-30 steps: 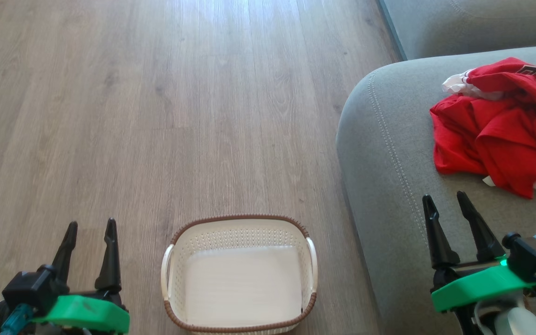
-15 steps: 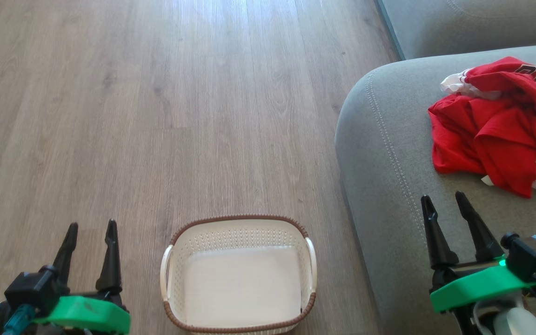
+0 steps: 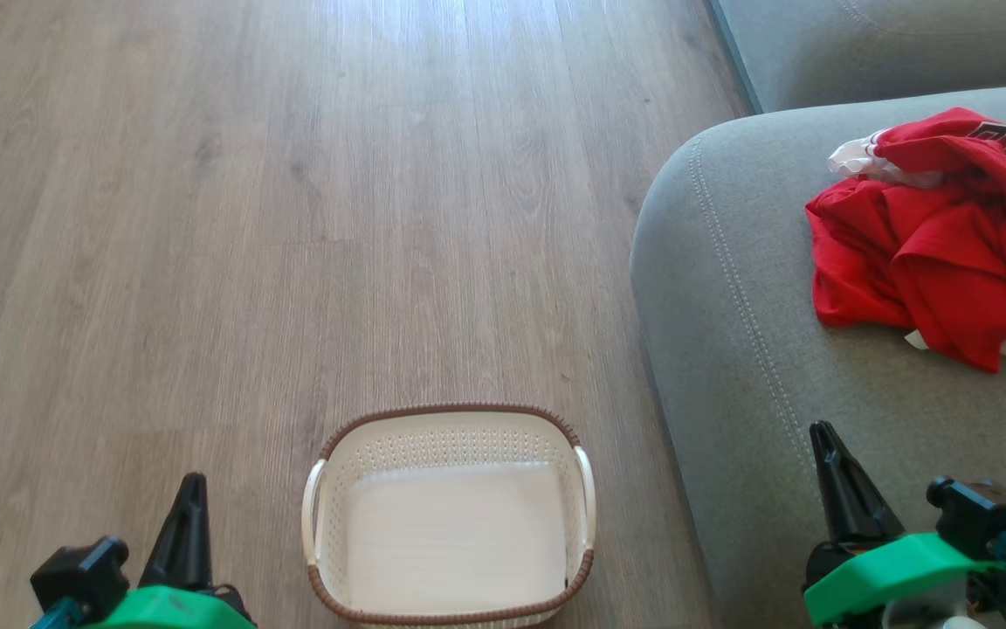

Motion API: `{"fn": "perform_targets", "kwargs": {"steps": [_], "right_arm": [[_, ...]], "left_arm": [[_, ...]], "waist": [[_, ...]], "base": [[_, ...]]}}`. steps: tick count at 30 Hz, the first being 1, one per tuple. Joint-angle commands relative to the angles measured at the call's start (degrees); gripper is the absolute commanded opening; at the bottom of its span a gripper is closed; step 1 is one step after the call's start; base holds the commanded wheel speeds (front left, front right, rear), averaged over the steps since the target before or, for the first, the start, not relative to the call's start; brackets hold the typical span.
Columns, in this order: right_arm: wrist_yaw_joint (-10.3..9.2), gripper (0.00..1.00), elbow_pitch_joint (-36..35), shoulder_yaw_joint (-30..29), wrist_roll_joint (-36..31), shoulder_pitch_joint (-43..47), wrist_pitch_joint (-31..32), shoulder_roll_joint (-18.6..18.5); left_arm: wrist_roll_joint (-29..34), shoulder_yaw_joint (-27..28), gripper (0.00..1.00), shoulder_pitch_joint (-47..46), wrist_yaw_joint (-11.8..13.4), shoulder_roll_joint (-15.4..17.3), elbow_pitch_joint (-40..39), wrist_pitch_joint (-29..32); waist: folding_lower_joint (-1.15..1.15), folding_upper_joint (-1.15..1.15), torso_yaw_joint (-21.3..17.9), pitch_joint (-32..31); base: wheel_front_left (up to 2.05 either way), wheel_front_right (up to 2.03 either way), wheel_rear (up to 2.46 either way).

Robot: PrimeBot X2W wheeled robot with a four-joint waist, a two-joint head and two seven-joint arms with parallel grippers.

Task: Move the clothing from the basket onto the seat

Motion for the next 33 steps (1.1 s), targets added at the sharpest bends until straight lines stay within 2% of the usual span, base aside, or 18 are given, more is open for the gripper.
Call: {"fn": "perform_targets", "kwargs": {"steps": [1,33], "right_arm": [[0.04,0.00,-1.7,-0.7,1.3,-2.2,0.2,0.1],[0.16,0.00,0.1,-2.7,20.8,-4.9,4.6,0.7]], "left_arm": [[-1.1,1.2,0.00,-2.3,-0.5,0.3,-1.3,0.4],[-19.4,5.5,0.00,-5.9,-4.0,-2.6,0.9,5.6]], "waist": [[0.00,0.00,0.0,0.0],[0.00,0.00,0.6,0.4]], "base": [[0.00,0.00,0.00],[0.00,0.00,0.00]]}}
